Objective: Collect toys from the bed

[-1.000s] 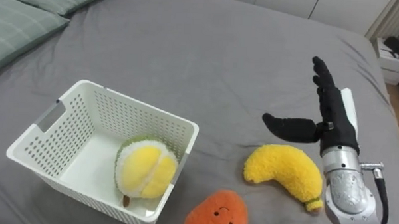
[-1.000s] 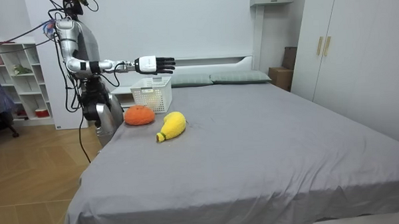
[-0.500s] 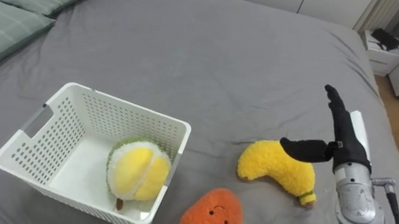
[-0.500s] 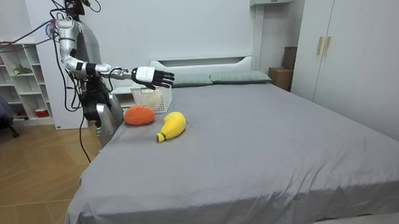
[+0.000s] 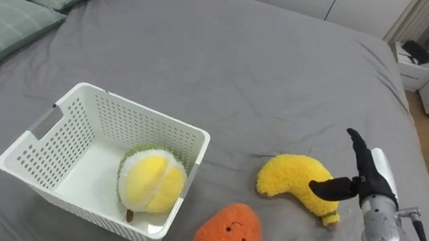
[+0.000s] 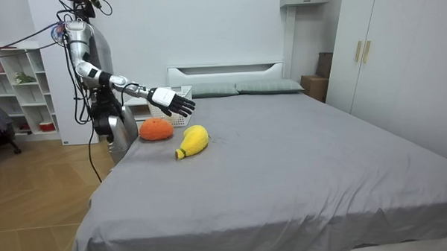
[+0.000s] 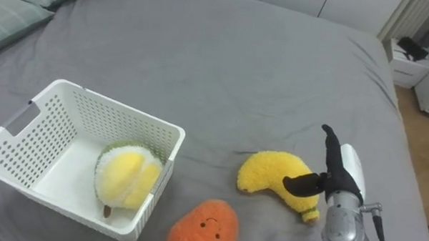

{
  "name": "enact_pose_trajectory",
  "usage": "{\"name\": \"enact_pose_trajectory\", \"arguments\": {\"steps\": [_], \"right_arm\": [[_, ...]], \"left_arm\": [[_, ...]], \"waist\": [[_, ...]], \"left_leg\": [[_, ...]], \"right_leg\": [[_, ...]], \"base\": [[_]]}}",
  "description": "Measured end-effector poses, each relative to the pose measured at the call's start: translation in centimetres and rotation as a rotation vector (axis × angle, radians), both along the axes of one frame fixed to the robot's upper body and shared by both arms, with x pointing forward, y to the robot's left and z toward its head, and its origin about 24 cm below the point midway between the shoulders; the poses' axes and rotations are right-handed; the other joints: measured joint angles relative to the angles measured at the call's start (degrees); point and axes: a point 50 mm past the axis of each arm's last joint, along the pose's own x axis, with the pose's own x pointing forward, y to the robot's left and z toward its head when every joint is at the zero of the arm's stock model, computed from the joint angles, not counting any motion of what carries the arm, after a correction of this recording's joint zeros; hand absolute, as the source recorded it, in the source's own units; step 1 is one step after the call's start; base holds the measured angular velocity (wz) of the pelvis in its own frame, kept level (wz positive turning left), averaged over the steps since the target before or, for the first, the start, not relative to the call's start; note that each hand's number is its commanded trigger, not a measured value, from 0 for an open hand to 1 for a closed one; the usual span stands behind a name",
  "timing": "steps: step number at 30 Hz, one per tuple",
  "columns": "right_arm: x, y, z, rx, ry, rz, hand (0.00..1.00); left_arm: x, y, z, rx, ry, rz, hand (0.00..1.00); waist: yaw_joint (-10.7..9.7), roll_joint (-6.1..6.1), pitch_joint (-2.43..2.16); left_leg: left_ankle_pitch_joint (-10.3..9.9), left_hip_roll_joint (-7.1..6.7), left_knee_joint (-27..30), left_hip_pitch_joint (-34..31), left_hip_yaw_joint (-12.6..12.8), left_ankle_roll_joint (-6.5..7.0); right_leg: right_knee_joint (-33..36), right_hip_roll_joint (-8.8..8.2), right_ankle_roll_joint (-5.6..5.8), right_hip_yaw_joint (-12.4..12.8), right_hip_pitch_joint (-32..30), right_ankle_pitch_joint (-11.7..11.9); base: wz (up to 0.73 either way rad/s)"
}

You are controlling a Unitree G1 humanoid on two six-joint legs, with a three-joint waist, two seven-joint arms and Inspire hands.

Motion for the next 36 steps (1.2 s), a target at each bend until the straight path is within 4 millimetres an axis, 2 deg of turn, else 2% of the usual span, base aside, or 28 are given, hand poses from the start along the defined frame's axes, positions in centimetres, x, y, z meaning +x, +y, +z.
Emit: {"name": "enact_pose_trajectory", "arguments": {"steps": [5, 6, 7, 10, 12, 16, 19, 25, 30, 34, 36], "right_arm": [[-0.6, -0.5, -1.1, -0.015, 0.069, -0.009, 0.0], [-0.7, -0.8, -1.4, -0.021, 0.086, -0.016, 0.0], [-0.5, -1.0, -1.5, -0.023, 0.099, -0.024, 0.0], [-0.4, -1.3, -2.1, -0.032, 0.132, -0.046, 0.0], [0.0, -1.8, -2.4, -0.056, 0.154, -0.064, 0.0], [1.0, -2.1, -2.7, -0.084, 0.191, -0.066, 0.0], [1.5, -2.4, -2.8, -0.082, 0.219, -0.083, 0.0], [1.4, -2.7, -3.2, -0.094, 0.251, -0.1, 0.0], [2.8, -2.9, -2.4, -0.11, 0.237, -0.095, 0.0], [3.1, -2.9, -2.3, -0.117, 0.236, -0.086, 0.0], [3.1, -3.0, -2.2, -0.137, 0.242, -0.068, 0.0]], "left_arm": [[-0.3, 0.5, 0.2, -0.009, 0.024, -0.008, 0.0], [0.0, 0.6, 0.2, -0.005, 0.014, -0.012, 0.0], [0.3, 0.6, 0.3, -0.004, 0.006, -0.015, 0.0], [0.7, 0.7, 0.3, -0.001, -0.006, -0.02, 0.0], [1.2, 1.0, 0.4, 0.006, -0.017, -0.027, 0.0], [2.3, 1.6, 0.7, 0.013, -0.036, -0.048, 0.0], [3.0, 1.5, 0.7, -0.002, -0.046, -0.066, 0.0], [3.2, 1.3, 0.6, -0.007, -0.043, -0.076, 0.0], [3.1, 0.9, 0.3, -0.027, -0.024, -0.092, 0.0], [3.5, 0.6, 0.3, -0.042, -0.038, -0.102, 0.0], [4.0, 0.3, 0.2, -0.058, -0.049, -0.106, 0.0]], "waist": [[0.88, -0.22, -0.14], [1.05, -0.45, -0.33], [1.08, -0.46, -0.25], [1.5, -0.63, -0.39], [2.38, -0.57, -0.24], [3.17, -0.9, -0.39], [4.16, -0.38, -0.02], [5.97, -0.04, 0.19], [6.0, 0.09, 0.26], [5.92, 0.24, 0.25], [6.07, 0.58, 0.46]], "left_leg": [[0.03, -0.07, 0.42, -1.37, -0.46, -0.02], [0.04, -0.09, 0.88, -2.29, -0.67, -0.02], [0.03, -0.15, 1.43, -3.06, -1.0, -0.02], [0.04, -0.27, 1.74, -3.98, -1.44, -0.02], [0.03, -0.3, 2.0, -4.67, -1.58, 0.0], [0.04, -0.45, 3.47, -7.9, -2.66, -0.02], [0.03, -0.72, 4.03, -9.15, -3.49, 0.02], [0.05, -0.98, 4.08, -10.18, -4.85, 0.04], [0.1, -1.02, 4.05, -10.53, -5.11, 0.02], [0.17, -1.15, 4.12, -11.11, -5.6, 0.01], [0.25, -1.22, 4.16, -11.57, -5.59, 0.06]], "right_leg": [[0.01, -0.01, -0.01, -0.43, -1.03, 0.01], [0.06, -0.04, -0.03, -0.81, -1.65, 0.02], [0.05, -0.06, -0.04, -1.24, -1.99, 0.03], [0.15, -0.14, -0.03, -1.71, -2.6, 0.03], [0.16, -0.16, 0.0, -1.84, -3.12, 0.05], [0.23, -0.24, -0.07, -3.41, -5.27, 0.11], [0.16, -0.25, 0.06, -4.42, -5.95, 0.19], [0.13, -0.47, 0.12, -6.19, -6.62, 0.21], [0.02, -0.43, 0.12, -6.47, -7.01, 0.2], [-0.03, -0.48, 0.12, -7.04, -7.21, 0.2], [-0.02, -0.57, 0.12, -7.07, -7.61, 0.21]], "base": [[0.05], [0.15], [0.15], [0.11], [0.02], [0.15], [0.16], [0.12], [0.01], [0.07], [0.0]]}}
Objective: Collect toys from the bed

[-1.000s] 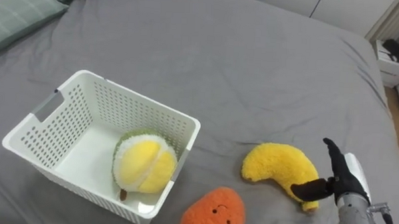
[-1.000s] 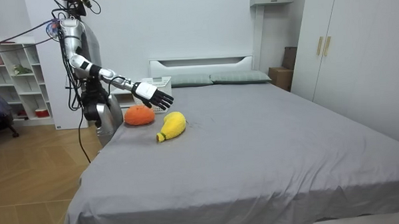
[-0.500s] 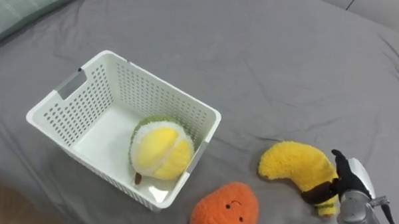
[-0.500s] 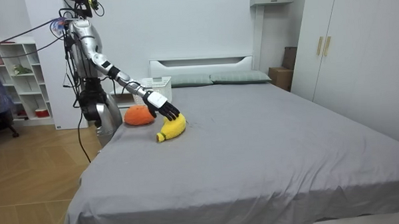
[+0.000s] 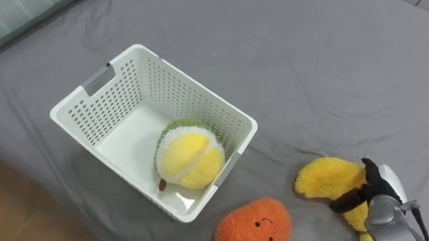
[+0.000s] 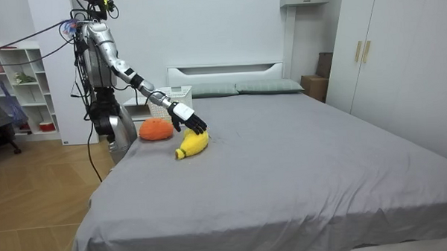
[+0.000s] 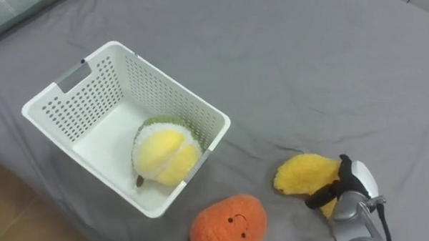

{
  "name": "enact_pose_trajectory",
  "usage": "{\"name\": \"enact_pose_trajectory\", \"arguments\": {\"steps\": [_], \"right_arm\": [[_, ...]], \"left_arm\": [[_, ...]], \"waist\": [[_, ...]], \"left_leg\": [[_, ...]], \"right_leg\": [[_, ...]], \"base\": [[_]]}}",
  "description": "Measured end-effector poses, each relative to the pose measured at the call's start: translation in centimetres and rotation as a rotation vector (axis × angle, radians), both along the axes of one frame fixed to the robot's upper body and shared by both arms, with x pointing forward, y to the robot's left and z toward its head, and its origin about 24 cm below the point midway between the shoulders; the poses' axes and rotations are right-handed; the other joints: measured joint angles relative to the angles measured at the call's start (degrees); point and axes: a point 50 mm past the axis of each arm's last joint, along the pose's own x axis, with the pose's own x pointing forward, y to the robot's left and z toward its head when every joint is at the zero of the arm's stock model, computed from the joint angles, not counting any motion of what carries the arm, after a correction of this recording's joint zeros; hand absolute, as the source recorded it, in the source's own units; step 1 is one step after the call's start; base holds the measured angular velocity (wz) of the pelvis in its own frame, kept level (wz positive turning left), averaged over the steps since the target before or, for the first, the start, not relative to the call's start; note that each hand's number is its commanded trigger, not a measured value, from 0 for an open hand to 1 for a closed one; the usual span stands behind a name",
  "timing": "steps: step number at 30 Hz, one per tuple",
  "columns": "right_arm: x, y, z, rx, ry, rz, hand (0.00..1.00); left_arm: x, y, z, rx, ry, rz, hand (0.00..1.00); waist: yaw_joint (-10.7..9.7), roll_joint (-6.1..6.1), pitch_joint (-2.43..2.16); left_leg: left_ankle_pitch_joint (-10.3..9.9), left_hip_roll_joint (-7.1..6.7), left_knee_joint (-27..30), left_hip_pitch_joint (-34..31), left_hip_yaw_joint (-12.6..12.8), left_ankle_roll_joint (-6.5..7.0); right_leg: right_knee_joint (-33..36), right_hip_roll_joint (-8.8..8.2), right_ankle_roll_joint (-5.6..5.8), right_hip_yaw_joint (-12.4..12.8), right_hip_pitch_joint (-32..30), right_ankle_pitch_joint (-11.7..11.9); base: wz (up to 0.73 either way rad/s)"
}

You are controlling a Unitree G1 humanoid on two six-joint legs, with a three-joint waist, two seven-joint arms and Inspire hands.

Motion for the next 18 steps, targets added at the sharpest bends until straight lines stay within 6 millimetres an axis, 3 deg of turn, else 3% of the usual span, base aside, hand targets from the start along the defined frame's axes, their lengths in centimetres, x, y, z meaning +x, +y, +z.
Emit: {"name": "enact_pose_trajectory", "arguments": {"steps": [3, 16, 17, 18], "right_arm": [[-0.1, -0.4, -0.1, -0.005, 0.011, -0.007, 0.0], [1.0, -2.3, 1.2, -0.068, 0.031, -0.051, 0.02], [1.2, -2.4, 1.4, -0.083, 0.025, -0.048, 0.62], [1.3, -2.6, 1.6, -0.102, 0.017, -0.045, 0.83]], "left_arm": [[0.4, 0.0, 0.0, -0.022, -0.019, 0.028, 0.0], [0.7, -0.6, -0.2, -0.043, -0.016, 0.021, 0.0], [0.7, -0.6, -0.2, -0.043, -0.017, 0.021, 0.0], [0.6, -0.6, -0.3, -0.044, -0.014, 0.022, 0.0]], "waist": [[0.06, 0.56, 0.17], [0.09, 1.29, 0.02], [0.11, 1.44, 0.02], [0.09, 1.72, 0.03]], "left_leg": [[0.1, -0.13, -0.02, -0.45, -0.12, 0.08], [1.11, -0.54, -0.36, -2.92, -0.87, 0.16], [1.18, -0.57, -0.34, -3.27, -0.92, 0.15], [1.25, -0.62, -0.25, -3.69, -1.08, 0.13]], "right_leg": [[0.01, -0.11, 0.02, -0.11, -0.38, -0.01], [0.14, -0.52, 0.03, -1.13, -3.28, -0.01], [0.15, -0.53, 0.04, -1.21, -3.56, -0.01], [0.18, -0.55, 0.04, -1.38, -3.92, 0.0]], "base": [[0.0], [0.04], [0.05], [0.08]]}}
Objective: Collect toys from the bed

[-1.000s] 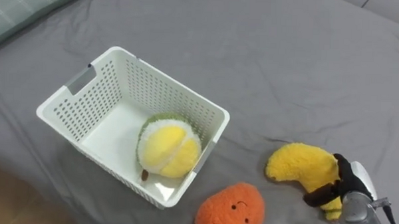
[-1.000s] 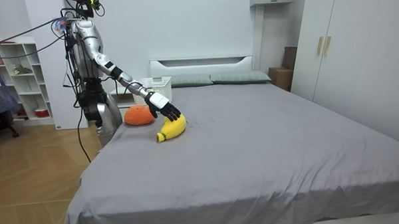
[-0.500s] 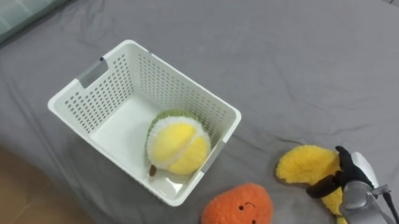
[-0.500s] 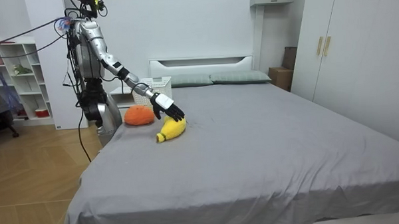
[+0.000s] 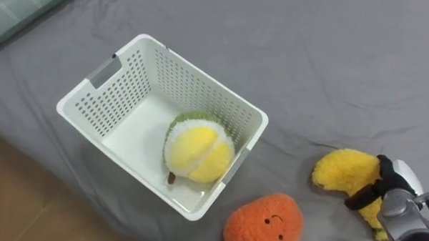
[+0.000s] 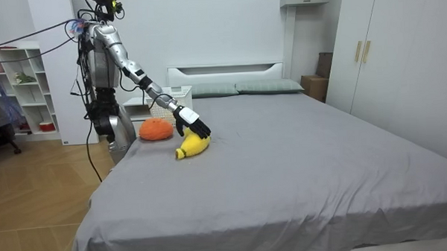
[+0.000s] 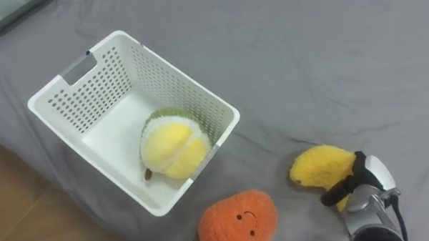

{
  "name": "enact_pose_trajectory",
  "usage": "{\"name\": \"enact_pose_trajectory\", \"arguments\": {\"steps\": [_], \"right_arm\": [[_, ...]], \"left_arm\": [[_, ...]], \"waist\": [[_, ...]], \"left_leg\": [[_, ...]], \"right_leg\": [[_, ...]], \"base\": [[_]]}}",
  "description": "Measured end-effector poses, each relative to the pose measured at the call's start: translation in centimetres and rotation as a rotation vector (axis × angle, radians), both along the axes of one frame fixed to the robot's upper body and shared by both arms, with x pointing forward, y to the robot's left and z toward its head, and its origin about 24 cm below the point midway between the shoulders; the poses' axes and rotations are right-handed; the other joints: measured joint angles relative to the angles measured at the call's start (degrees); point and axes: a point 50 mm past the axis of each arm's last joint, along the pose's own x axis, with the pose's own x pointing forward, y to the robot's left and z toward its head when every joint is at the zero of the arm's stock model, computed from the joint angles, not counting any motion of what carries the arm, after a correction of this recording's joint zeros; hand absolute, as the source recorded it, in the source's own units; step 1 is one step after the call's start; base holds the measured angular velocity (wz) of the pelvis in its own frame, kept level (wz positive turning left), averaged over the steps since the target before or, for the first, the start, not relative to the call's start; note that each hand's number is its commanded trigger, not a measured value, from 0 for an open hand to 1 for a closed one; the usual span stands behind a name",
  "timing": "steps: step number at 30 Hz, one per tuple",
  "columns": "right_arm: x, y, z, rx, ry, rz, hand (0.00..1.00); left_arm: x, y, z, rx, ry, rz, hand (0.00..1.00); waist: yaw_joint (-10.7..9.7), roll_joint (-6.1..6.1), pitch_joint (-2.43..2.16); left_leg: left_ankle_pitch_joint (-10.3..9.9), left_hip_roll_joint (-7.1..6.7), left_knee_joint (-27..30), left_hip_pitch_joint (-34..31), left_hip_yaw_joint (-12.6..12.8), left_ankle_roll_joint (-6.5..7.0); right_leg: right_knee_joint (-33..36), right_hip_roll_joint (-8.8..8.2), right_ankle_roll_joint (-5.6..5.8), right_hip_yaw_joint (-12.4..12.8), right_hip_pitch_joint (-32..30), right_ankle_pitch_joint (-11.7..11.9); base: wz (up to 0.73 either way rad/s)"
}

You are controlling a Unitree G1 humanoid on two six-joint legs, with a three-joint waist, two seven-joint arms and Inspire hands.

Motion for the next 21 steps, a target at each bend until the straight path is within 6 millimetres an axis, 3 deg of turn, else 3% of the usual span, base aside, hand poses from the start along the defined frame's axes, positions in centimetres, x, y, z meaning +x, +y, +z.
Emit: {"name": "enact_pose_trajectory", "arguments": {"steps": [1, 7, 10, 21], "right_arm": [[0.0, -0.2, 0.1, -0.02, 0.002, 0.005, 1.0], [0.2, -1.8, 1.3, -0.101, -0.02, -0.03, 1.0], [0.4, -2.5, 2.1, -0.149, -0.047, -0.042, 1.0], [0.1, -2.7, 1.9, -0.133, -0.055, -0.05, 1.0]], "left_arm": [[0.1, 0.0, 0.0, -0.002, 0.004, 0.003, 0.0], [2.3, -0.8, 0.0, -0.033, -0.046, -0.02, 0.0], [3.1, -1.1, 0.0, -0.041, -0.065, -0.032, 0.0], [4.6, -1.9, 0.3, -0.062, -0.125, -0.079, 0.0]], "waist": [[-0.18, 0.36, 0.08], [-0.11, 3.04, 0.18], [-0.11, 3.25, 0.18], [-0.25, 3.07, 0.3]], "left_leg": [[0.06, -0.06, 0.06, -0.24, -0.19, 0.01], [1.2, -0.49, -0.04, -3.04, -1.25, 0.03], [2.58, -0.73, -1.75, -3.79, -1.18, 0.1], [3.21, -0.92, -3.18, -4.5, -1.29, 0.25]], "right_leg": [[0.0, -0.06, 0.0, -0.35, -0.13, 0.0], [1.11, -0.61, 0.01, -1.66, -2.9, 0.01], [1.84, -1.14, 0.01, -1.62, -4.75, 0.01], [2.01, -1.48, 0.09, -1.71, -6.22, -0.04]], "base": [[0.1], [0.11], [0.03], [0.0]]}}
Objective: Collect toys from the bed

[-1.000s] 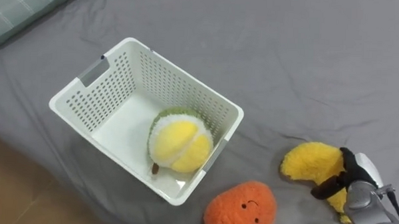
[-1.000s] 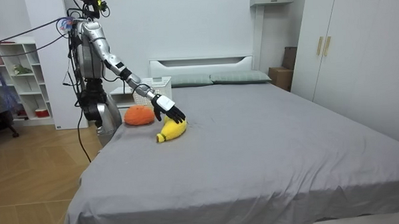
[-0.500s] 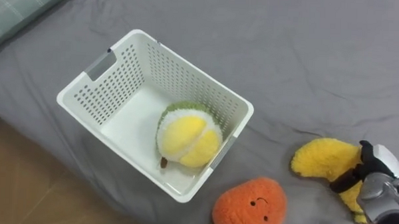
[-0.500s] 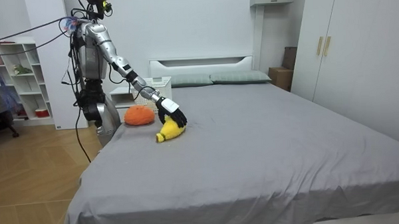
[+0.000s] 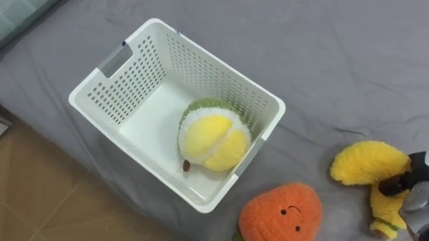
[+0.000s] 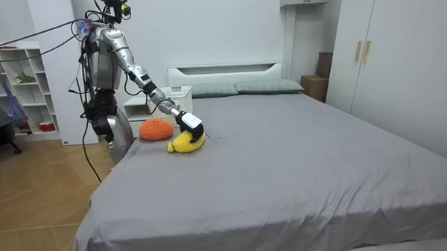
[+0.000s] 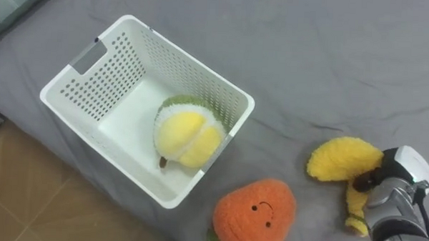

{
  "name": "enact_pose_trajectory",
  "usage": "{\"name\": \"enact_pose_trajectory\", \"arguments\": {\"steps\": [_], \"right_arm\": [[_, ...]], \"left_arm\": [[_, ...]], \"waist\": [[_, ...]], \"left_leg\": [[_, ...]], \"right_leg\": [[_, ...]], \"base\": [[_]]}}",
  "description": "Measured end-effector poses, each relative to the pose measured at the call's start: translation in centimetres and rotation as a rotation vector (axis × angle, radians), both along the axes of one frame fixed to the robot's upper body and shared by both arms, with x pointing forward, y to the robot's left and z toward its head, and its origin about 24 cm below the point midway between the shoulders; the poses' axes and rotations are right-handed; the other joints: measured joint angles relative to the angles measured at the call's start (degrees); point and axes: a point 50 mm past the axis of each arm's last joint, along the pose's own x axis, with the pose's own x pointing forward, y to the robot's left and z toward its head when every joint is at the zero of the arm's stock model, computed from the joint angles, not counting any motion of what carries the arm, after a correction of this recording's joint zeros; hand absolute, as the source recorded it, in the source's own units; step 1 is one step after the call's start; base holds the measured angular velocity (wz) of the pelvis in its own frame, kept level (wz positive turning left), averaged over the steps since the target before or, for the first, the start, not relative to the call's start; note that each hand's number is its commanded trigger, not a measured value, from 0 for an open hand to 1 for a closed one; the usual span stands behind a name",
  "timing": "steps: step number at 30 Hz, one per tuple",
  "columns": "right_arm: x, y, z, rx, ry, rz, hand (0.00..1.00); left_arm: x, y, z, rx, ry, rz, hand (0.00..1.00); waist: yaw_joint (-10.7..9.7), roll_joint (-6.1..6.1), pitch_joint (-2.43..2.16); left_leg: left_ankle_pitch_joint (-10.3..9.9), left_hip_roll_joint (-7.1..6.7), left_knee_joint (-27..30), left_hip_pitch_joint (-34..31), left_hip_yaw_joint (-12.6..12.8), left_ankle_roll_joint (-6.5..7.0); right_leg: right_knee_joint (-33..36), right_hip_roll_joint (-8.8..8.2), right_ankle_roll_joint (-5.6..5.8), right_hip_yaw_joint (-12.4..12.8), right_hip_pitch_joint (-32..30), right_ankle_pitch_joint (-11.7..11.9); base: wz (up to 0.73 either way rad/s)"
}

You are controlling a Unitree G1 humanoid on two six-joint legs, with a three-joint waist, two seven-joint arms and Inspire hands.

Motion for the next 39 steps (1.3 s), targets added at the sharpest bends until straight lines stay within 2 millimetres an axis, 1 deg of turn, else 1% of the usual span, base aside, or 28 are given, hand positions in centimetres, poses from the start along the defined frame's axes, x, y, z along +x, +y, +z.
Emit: {"name": "enact_pose_trajectory", "arguments": {"steps": [7, 10, 13, 16, 17, 21, 22, 23, 24, 25, 27, 28, 29, 30, 32, 34, 35, 37, 39], "right_arm": [[0.2, 0.0, 0.2, 0.02, -0.025, 0.012, 1.0], [0.2, 0.0, 0.2, 0.033, -0.03, 0.008, 1.0], [0.2, 0.0, 0.2, 0.046, -0.045, 0.0, 1.0], [0.4, 0.0, 0.3, 0.05, -0.059, -0.004, 1.0], [0.5, 0.1, 0.5, 0.051, -0.067, -0.003, 1.0], [1.8, 0.7, 2.1, 0.083, -0.205, 0.028, 1.0], [2.4, 1.2, 2.8, 0.083, -0.253, 0.063, 1.0], [2.7, 1.6, 3.3, 0.08, -0.281, 0.087, 1.0], [3.1, 2.4, 4.2, 0.068, -0.328, 0.145, 1.0], [3.1, 2.8, 4.5, 0.069, -0.35, 0.168, 1.0], [3.0, 4.1, 5.4, 0.08, -0.416, 0.25, 1.0], [2.8, 4.4, 5.5, 0.086, -0.421, 0.269, 1.0], [2.8, 4.7, 5.6, 0.088, -0.424, 0.282, 1.0], [2.8, 5.1, 5.9, 0.089, -0.435, 0.308, 1.0], [2.8, 5.8, 6.6, 0.093, -0.464, 0.338, 1.0], [2.5, 6.7, 7.4, 0.095, -0.5, 0.376, 1.0], [2.4, 6.8, 7.5, 0.093, -0.504, 0.387, 1.0], [1.7, 7.3, 7.5, 0.1, -0.507, 0.404, 1.0], [1.4, 7.8, 7.7, 0.112, -0.521, 0.422, 1.0]], "left_arm": [[1.3, -0.2, 0.4, -0.034, -0.082, 0.017, 0.0], [1.2, 0.0, 0.5, -0.053, -0.09, 0.037, 0.0], [0.8, 0.1, 0.4, -0.057, -0.088, 0.036, 0.0], [0.8, 0.1, 0.4, -0.061, -0.091, 0.031, 0.0], [0.7, 0.1, 0.4, -0.063, -0.089, 0.031, 0.0], [-0.6, 0.5, 0.3, -0.048, -0.062, 0.032, 0.0], [-0.9, 0.7, 0.3, -0.044, -0.06, 0.045, 0.0], [-1.0, 0.8, 0.3, -0.043, -0.061, 0.051, 0.0], [-1.0, 0.9, 0.3, -0.038, -0.06, 0.054, 0.0], [-1.1, 0.9, 0.3, -0.035, -0.06, 0.055, 0.0], [-1.2, 1.0, 0.3, -0.022, -0.064, 0.07, 0.0], [-1.4, 1.1, 0.3, -0.017, -0.065, 0.079, 0.0], [-1.5, 1.2, 0.3, -0.012, -0.065, 0.085, 0.0], [-1.7, 1.3, 0.3, -0.01, -0.064, 0.104, 0.0], [-2.2, 1.4, 0.3, -0.008, -0.055, 0.126, 0.0], [-3.0, 1.5, 0.1, -0.003, -0.028, 0.132, 0.0], [-3.2, 1.5, 0.1, -0.002, -0.023, 0.135, 0.0], [-3.7, 1.7, 0.1, 0.0, -0.017, 0.172, 0.0], [-4.1, 1.8, 0.0, 0.01, -0.002, 0.188, 0.0]], "waist": [[-0.02, -0.25, 0.15], [-0.77, -0.4, 0.24], [-1.41, -0.54, 0.32], [-1.43, -0.93, 0.54], [-1.51, -0.97, 0.51], [-3.07, -1.16, 0.48], [-3.11, -1.29, 0.37], [-3.26, -1.32, 0.38], [-3.45, -1.33, 0.36], [-3.54, -1.34, 0.35], [-3.56, -1.45, 0.22], [-3.46, -1.75, -0.11], [-3.25, -1.93, -0.28], [-3.29, -2.19, -0.57], [-3.31, -2.41, -0.81], [-3.52, -2.65, -1.2], [-3.52, -2.75, -1.3], [-3.47, -3.15, -1.81], [-3.17, -3.22, -1.91]], "left_leg": [[0.03, -0.06, 0.02, 0.03, 0.25, 0.05], [0.03, -0.1, -0.02, 0.1, 0.16, 0.06], [0.14, -0.11, -0.46, 0.74, 0.41, 0.23], [0.17, -0.11, -0.46, 0.81, 1.05, 0.29], [0.18, -0.11, -0.5, 0.9, 1.19, 0.32], [0.26, -0.12, -1.26, 3.25, 1.63, 0.49], [0.26, -0.04, -1.65, 4.0, 1.83, 0.49], [0.26, 0.01, -1.8, 4.36, 1.98, 0.49], [0.26, 0.07, -2.19, 5.42, 2.22, 0.49], [0.26, 0.11, -2.44, 6.12, 2.42, 0.49], [0.15, 0.18, -3.06, 8.81, 2.92, 0.61], [0.07, 0.17, -3.29, 9.94, 3.33, 0.7], [0.06, 0.18, -3.54, 10.43, 3.59, 0.72], [-0.02, 0.19, -3.58, 11.13, 3.92, 0.83], [-0.18, 0.24, -3.64, 12.35, 4.49, 0.93], [-0.55, 0.26, -3.62, 14.28, 4.89, 1.03], [-0.63, 0.26, -3.62, 14.8, 4.91, 1.04], [-0.99, 0.24, -3.61, 16.73, 4.93, 1.12], [-1.27, 0.23, -3.56, 17.67, 4.96, 1.15]], "right_leg": [[0.09, -0.11, 0.11, 0.05, 0.03, -0.07], [0.31, -0.17, 0.17, -0.04, 0.04, -0.11], [0.9, -0.37, 0.25, 0.14, 0.21, -0.16], [0.92, -0.48, 0.32, 0.48, 0.12, -0.2], [0.92, -0.51, 0.33, 0.56, 0.14, -0.21], [0.76, -0.51, 0.46, 1.22, 2.0, -0.27], [0.77, -0.5, 0.49, 1.53, 2.41, -0.29], [0.75, -0.49, 0.49, 1.57, 2.68, -0.29], [0.72, -0.48, 0.54, 1.74, 3.47, -0.32], [0.71, -0.47, 0.6, 1.92, 3.95, -0.36], [0.38, -0.44, 0.73, 2.32, 6.4, -0.44], [0.02, -0.41, 0.81, 2.64, 7.47, -0.49], [-0.04, -0.4, 0.87, 3.11, 7.76, -0.53], [-0.13, -0.37, 0.94, 3.56, 8.39, -0.57], [-0.18, -0.37, 0.97, 4.14, 9.42, -0.58], [-0.31, -0.32, 1.12, 4.75, 11.17, -0.61], [-0.35, -0.3, 1.15, 4.84, 11.72, -0.59], [-0.81, -0.13, 1.36, 5.35, 13.74, -0.53], [-1.07, 0.04, 1.46, 5.91, 14.71, -0.46]], "base": [[0.0], [0.01], [-0.01], [-0.06], [-0.12], [-0.06], [-0.07], [-0.12], [-0.1], [-0.13], [-0.11], [-0.11], [-0.18], [-0.24], [-0.18], [-0.12], [-0.08], [-0.05], [-0.09]]}}
